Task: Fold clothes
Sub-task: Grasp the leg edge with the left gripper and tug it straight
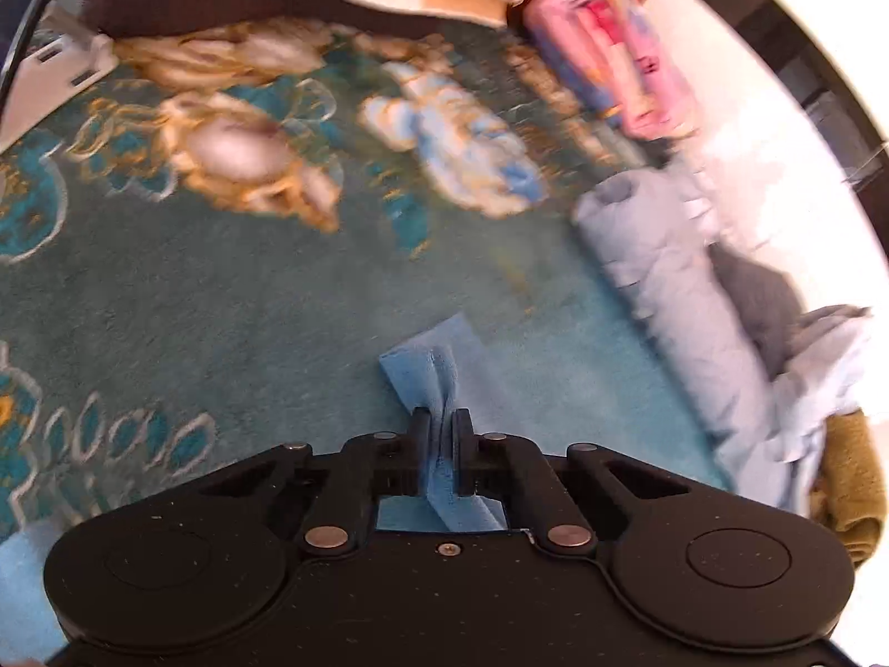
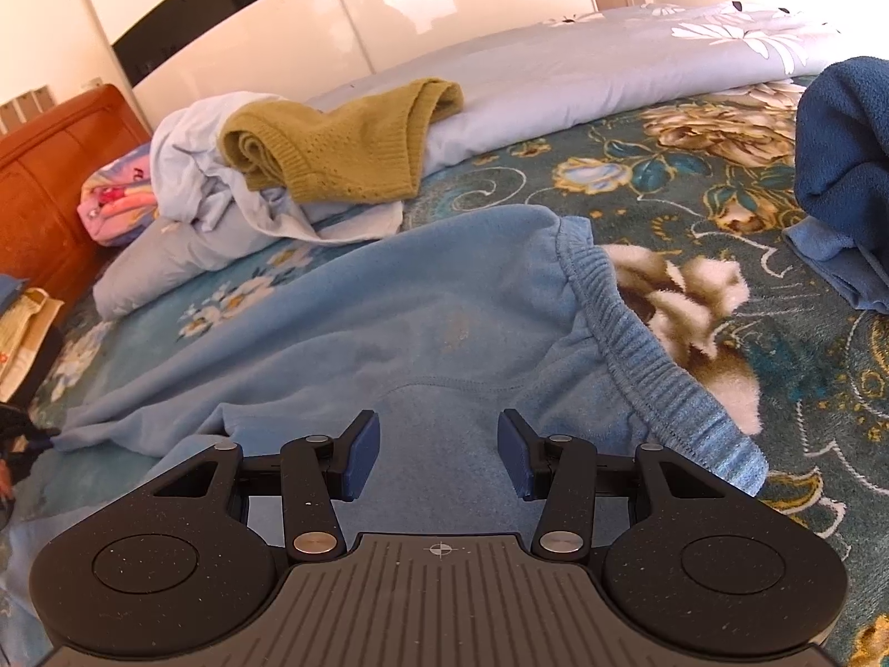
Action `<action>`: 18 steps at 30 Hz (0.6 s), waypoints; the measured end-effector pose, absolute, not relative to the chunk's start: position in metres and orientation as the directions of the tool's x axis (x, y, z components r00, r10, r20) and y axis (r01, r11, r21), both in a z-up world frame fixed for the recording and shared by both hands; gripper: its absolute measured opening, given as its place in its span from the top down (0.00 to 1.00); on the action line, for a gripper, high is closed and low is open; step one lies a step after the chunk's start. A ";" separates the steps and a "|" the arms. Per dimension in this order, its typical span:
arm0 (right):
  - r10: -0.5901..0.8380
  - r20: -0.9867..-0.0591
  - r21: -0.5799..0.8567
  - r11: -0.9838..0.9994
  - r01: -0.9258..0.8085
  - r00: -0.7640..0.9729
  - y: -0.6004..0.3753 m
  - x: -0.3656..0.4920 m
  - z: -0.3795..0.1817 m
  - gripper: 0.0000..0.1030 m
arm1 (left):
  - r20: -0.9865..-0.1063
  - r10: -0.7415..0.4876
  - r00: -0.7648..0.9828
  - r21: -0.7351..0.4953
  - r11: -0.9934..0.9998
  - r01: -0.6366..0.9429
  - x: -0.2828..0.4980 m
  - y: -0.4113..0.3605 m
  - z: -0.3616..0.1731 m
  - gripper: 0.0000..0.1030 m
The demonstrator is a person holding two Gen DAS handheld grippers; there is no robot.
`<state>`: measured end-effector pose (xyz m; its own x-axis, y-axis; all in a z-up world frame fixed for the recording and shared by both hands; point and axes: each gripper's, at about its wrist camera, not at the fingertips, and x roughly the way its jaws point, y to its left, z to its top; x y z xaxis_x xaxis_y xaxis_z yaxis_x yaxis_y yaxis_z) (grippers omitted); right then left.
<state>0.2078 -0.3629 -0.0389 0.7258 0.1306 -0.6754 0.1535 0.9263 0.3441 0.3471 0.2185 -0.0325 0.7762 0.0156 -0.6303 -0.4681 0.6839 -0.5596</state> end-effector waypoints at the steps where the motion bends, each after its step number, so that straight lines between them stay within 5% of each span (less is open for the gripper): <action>1: 0.126 -0.676 0.340 0.928 0.155 0.726 -0.363 0.207 -0.038 0.58 | -0.580 0.007 0.815 -0.583 0.696 -0.420 0.345 0.221 -0.025 0.97; 3: 0.118 -0.675 0.335 0.929 0.160 0.728 -0.365 0.205 -0.037 0.58 | -0.534 -0.005 0.845 -0.588 0.720 -0.368 0.344 0.224 -0.016 0.97; 13: 0.102 -0.679 0.332 0.926 0.180 0.727 -0.370 0.202 -0.038 0.58 | -0.679 -0.038 0.733 -0.559 0.673 -0.483 0.327 0.251 -0.058 0.92; 18: 0.071 -0.656 0.288 0.944 0.162 0.752 -0.382 0.215 -0.017 0.58 | -0.647 -0.023 0.762 -0.569 0.680 -0.462 0.326 0.272 -0.042 0.76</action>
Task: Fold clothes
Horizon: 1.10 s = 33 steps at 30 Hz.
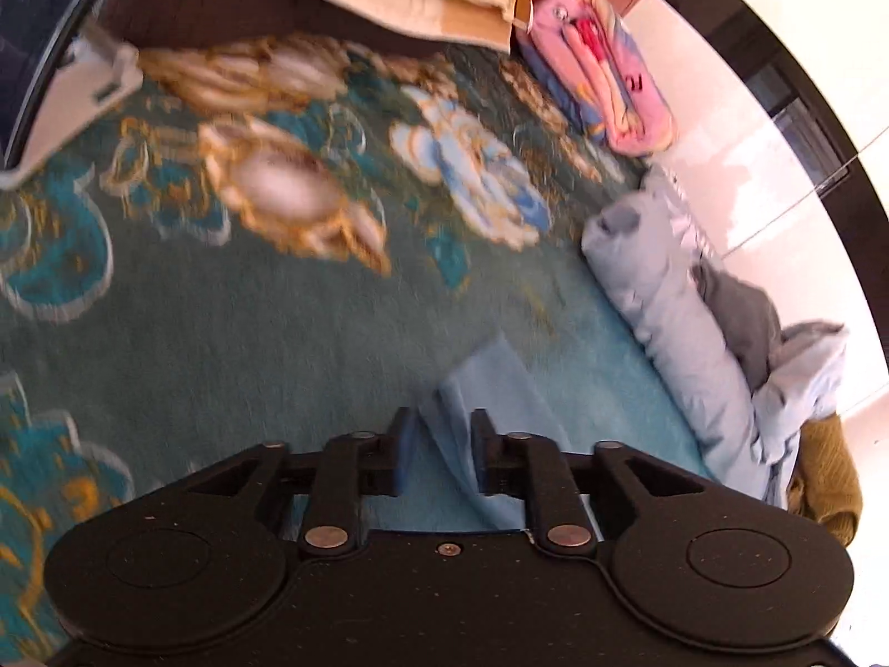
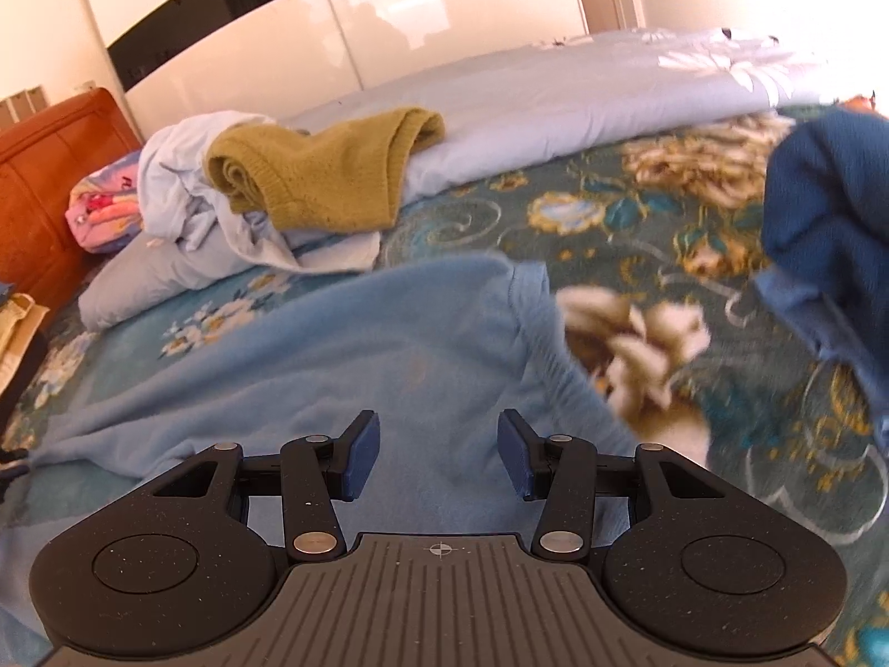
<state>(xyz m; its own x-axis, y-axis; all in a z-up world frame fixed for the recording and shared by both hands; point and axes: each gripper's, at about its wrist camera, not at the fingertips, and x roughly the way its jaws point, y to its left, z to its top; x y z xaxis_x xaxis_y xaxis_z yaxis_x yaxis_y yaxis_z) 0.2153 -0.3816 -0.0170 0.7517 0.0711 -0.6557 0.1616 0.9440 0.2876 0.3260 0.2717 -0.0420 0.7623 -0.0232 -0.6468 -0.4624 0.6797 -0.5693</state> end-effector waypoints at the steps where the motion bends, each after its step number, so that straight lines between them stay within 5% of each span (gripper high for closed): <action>1: 0.067 -0.653 0.280 0.947 0.158 0.755 -0.385 0.222 -0.013 0.58 | -0.644 -0.025 0.765 -0.560 0.696 -0.449 0.331 0.273 -0.036 0.71; 7: 0.057 -0.667 0.154 0.986 0.062 0.743 -0.383 0.282 0.006 0.58 | -0.684 -0.048 0.727 -0.434 0.829 -0.353 0.372 0.267 -0.021 0.55; 10: 0.080 -0.695 0.131 0.991 0.017 0.715 -0.378 0.316 0.002 0.50 | -0.688 -0.069 0.722 -0.440 0.832 -0.339 0.386 0.267 -0.032 0.54; 25: 0.131 -0.806 0.015 0.979 -0.202 0.577 -0.330 0.393 -0.041 0.46 | -0.661 -0.224 0.716 -0.426 0.898 -0.112 0.413 0.258 -0.059 0.49; 27: 0.133 -0.810 0.012 0.978 -0.210 0.572 -0.329 0.393 -0.045 0.46 | -0.646 -0.231 0.728 -0.419 0.904 -0.085 0.408 0.253 -0.059 0.55; 30: 0.138 -0.814 0.012 0.975 -0.221 0.564 -0.326 0.393 -0.048 0.49 | -0.634 -0.235 0.737 -0.419 0.905 -0.071 0.401 0.243 -0.063 0.93; 33: 0.130 -0.823 0.002 0.974 -0.225 0.553 -0.322 0.392 -0.051 0.73 | -0.624 -0.188 0.758 -0.354 0.933 -0.060 0.394 0.229 -0.060 1.00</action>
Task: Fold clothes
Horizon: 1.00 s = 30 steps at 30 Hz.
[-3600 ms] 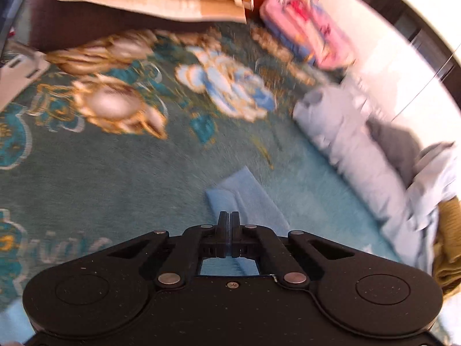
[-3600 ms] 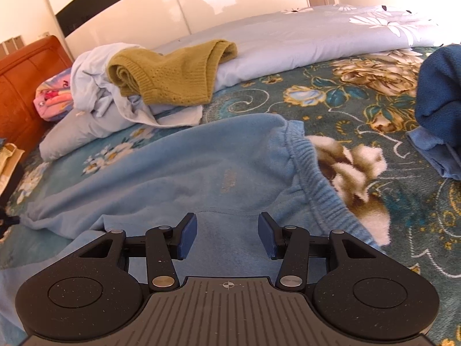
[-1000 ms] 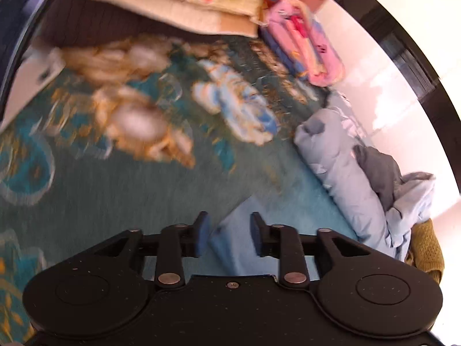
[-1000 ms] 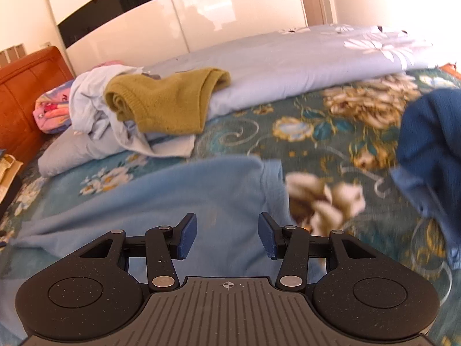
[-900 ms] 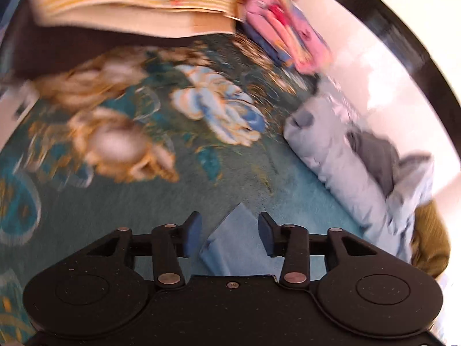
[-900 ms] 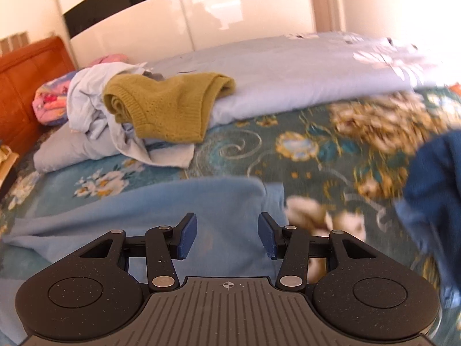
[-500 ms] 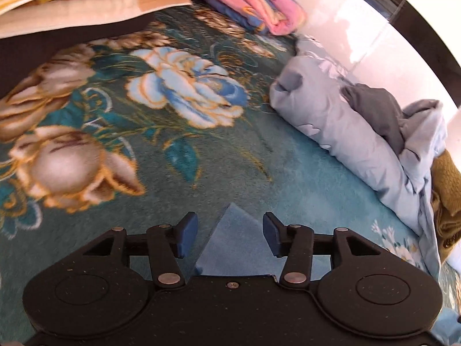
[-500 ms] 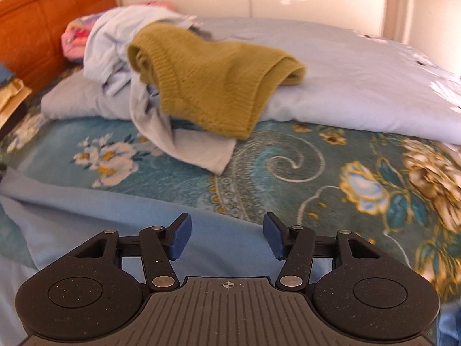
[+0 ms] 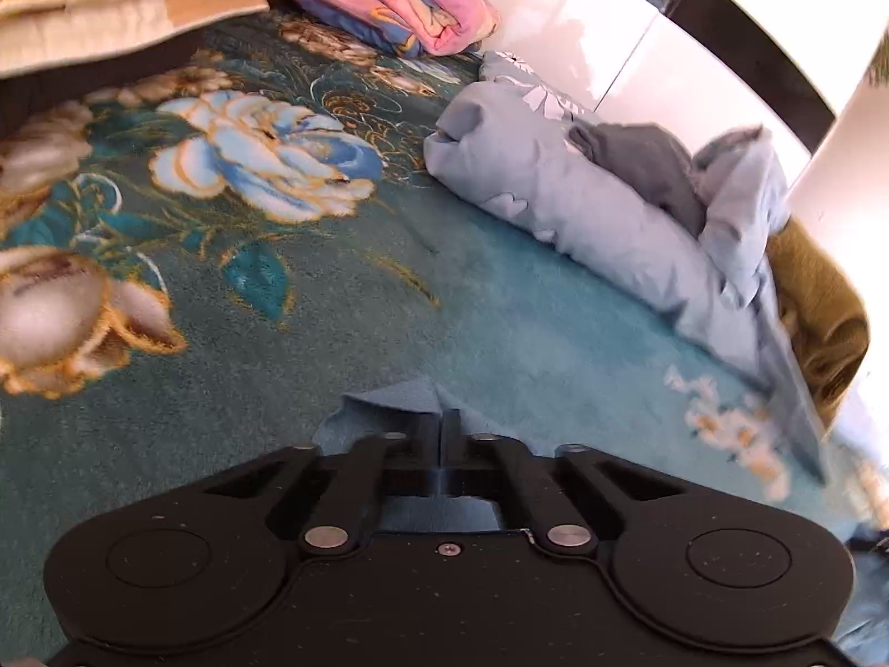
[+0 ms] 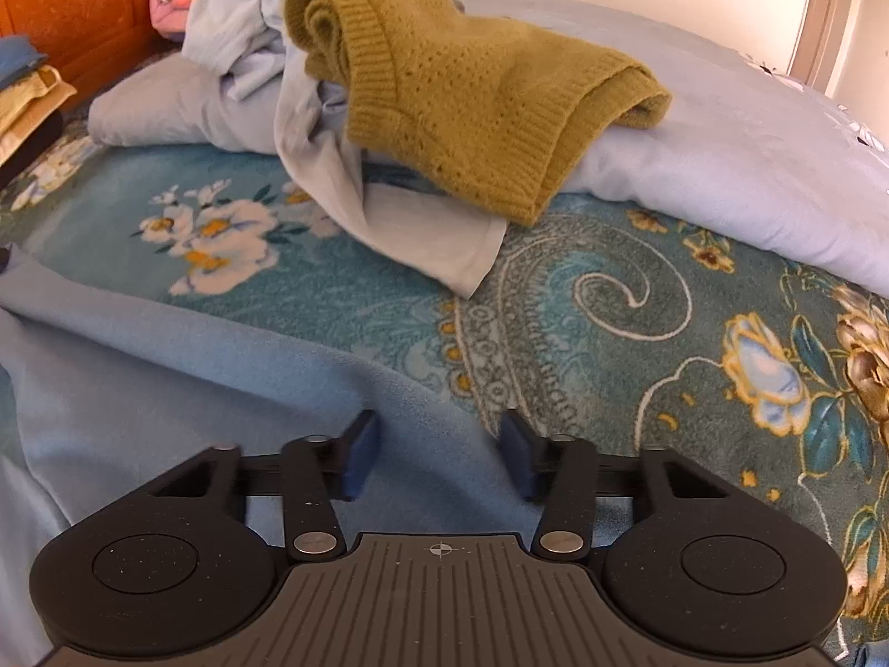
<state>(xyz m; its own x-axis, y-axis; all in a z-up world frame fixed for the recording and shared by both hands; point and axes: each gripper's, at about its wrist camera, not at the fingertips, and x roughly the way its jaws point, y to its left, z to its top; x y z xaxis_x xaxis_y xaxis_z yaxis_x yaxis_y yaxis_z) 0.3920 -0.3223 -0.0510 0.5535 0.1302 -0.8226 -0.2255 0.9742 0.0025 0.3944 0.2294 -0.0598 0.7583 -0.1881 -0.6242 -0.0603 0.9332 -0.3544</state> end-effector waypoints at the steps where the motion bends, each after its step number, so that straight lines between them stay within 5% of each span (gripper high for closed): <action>1: 0.129 -0.823 -0.001 0.974 -0.228 0.553 -0.321 0.392 -0.051 0.82 | -0.608 -0.180 0.773 -0.356 0.932 -0.063 0.393 0.229 -0.056 1.00; 6: 0.111 -0.765 -0.035 0.976 -0.213 0.635 -0.315 0.390 -0.034 0.94 | -0.499 -0.104 0.860 -0.378 0.919 -0.108 0.394 0.239 -0.030 1.00; 13: 0.040 -0.787 -0.045 0.992 -0.121 0.616 -0.312 0.415 -0.051 0.94 | -0.583 0.034 0.812 -0.282 0.929 -0.241 0.420 0.244 -0.038 1.00; 18: 0.026 -0.783 -0.055 0.992 -0.110 0.622 -0.309 0.410 -0.050 0.88 | -0.619 0.046 0.784 -0.341 0.883 -0.322 0.409 0.259 -0.039 0.96; 23: 0.036 -0.716 -0.053 0.993 -0.107 0.697 -0.320 0.371 -0.016 0.78 | -0.636 -0.005 0.772 -0.397 0.859 -0.322 0.381 0.261 -0.030 0.68; 25: 0.035 -0.698 -0.032 0.996 -0.080 0.715 -0.328 0.346 -0.010 0.70 | -0.647 -0.048 0.761 -0.457 0.823 -0.338 0.373 0.259 -0.035 0.67; 30: 0.017 -0.697 -0.005 1.000 -0.029 0.716 -0.347 0.289 -0.005 0.70 | -0.694 -0.047 0.719 -0.487 0.766 -0.420 0.370 0.247 -0.053 0.67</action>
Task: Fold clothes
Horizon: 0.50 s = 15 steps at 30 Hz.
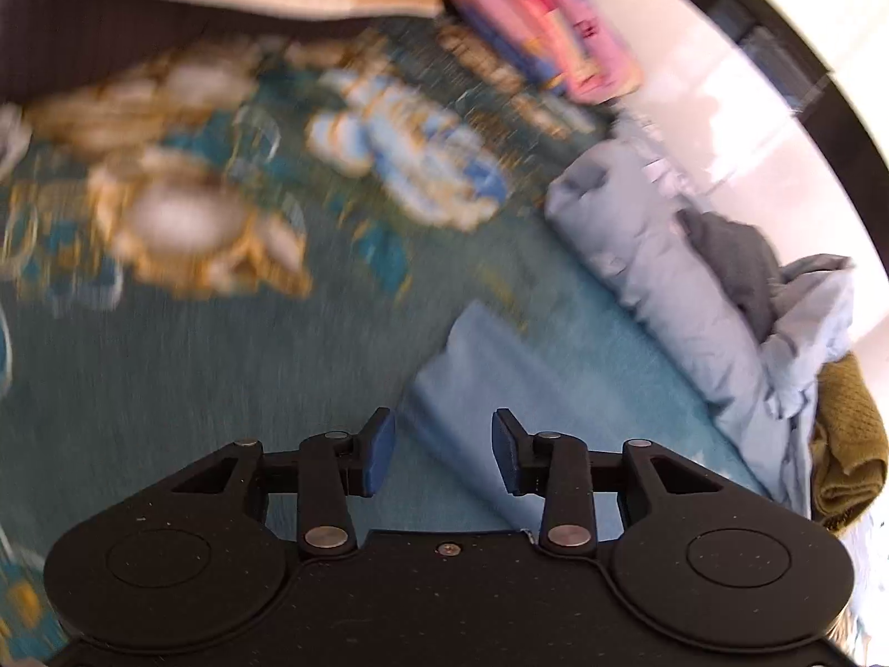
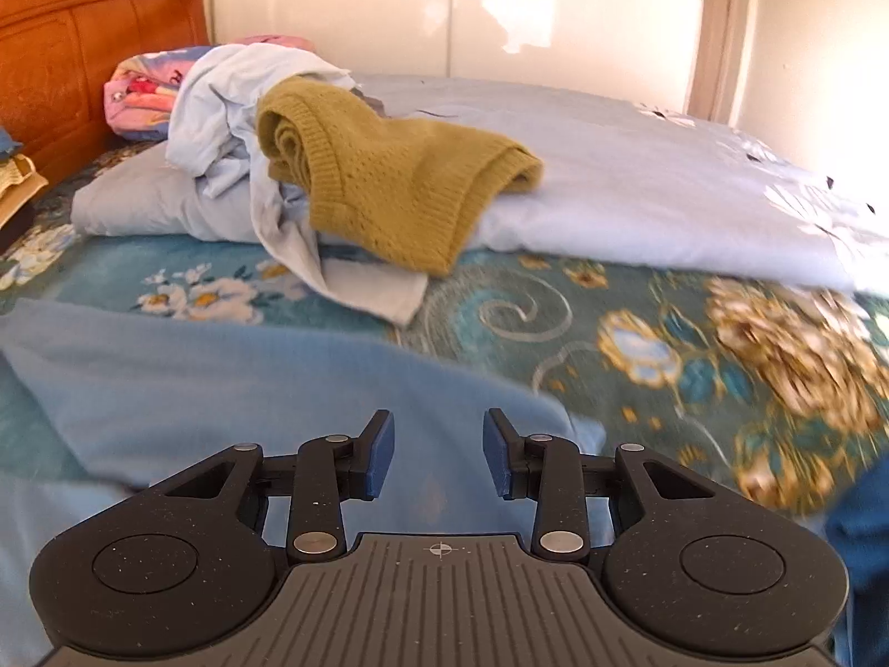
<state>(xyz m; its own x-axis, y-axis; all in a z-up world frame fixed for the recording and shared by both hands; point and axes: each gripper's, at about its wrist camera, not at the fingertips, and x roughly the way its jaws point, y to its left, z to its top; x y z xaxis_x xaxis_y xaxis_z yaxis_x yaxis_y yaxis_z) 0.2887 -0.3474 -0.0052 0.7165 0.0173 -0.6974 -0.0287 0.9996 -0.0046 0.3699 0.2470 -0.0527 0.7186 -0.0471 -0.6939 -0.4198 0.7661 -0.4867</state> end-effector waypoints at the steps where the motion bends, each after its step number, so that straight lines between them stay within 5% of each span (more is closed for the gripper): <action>1: 0.011 -0.703 -0.002 1.000 -0.017 0.712 -0.350 0.280 -0.005 0.70 | -0.697 -0.028 0.716 -0.471 0.772 -0.428 0.370 0.243 -0.053 0.73; 2: 0.004 -0.706 0.000 1.000 -0.005 0.708 -0.353 0.272 -0.005 0.70 | -0.700 -0.009 0.714 -0.454 0.777 -0.435 0.370 0.240 -0.053 0.91; 3: -0.001 -0.709 0.007 1.000 0.008 0.705 -0.356 0.264 -0.005 0.70 | -0.702 0.010 0.712 -0.438 0.782 -0.443 0.370 0.236 -0.053 0.95; 7: -0.024 -0.708 0.056 0.994 0.090 0.706 -0.373 0.230 -0.003 0.69 | -0.682 -0.016 0.731 -0.486 0.757 -0.437 0.346 0.236 -0.037 0.94; 11: -0.060 -0.706 0.115 0.973 0.198 0.706 -0.390 0.191 -0.008 0.65 | -0.618 -0.051 0.785 -0.530 0.764 -0.367 0.290 0.244 -0.011 0.67; 15: -0.077 -0.724 0.177 0.940 0.292 0.685 -0.400 0.158 -0.020 0.65 | -0.580 -0.064 0.812 -0.552 0.764 -0.334 0.223 0.257 -0.003 0.61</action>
<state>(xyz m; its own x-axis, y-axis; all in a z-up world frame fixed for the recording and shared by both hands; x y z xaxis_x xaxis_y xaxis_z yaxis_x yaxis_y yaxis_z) 0.1581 -0.3999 -0.0196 0.6855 -0.0765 -0.7241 0.2917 0.9400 0.1768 0.2233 0.2570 -0.0034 0.8120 -0.0644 -0.5801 -0.3336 0.7643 -0.5518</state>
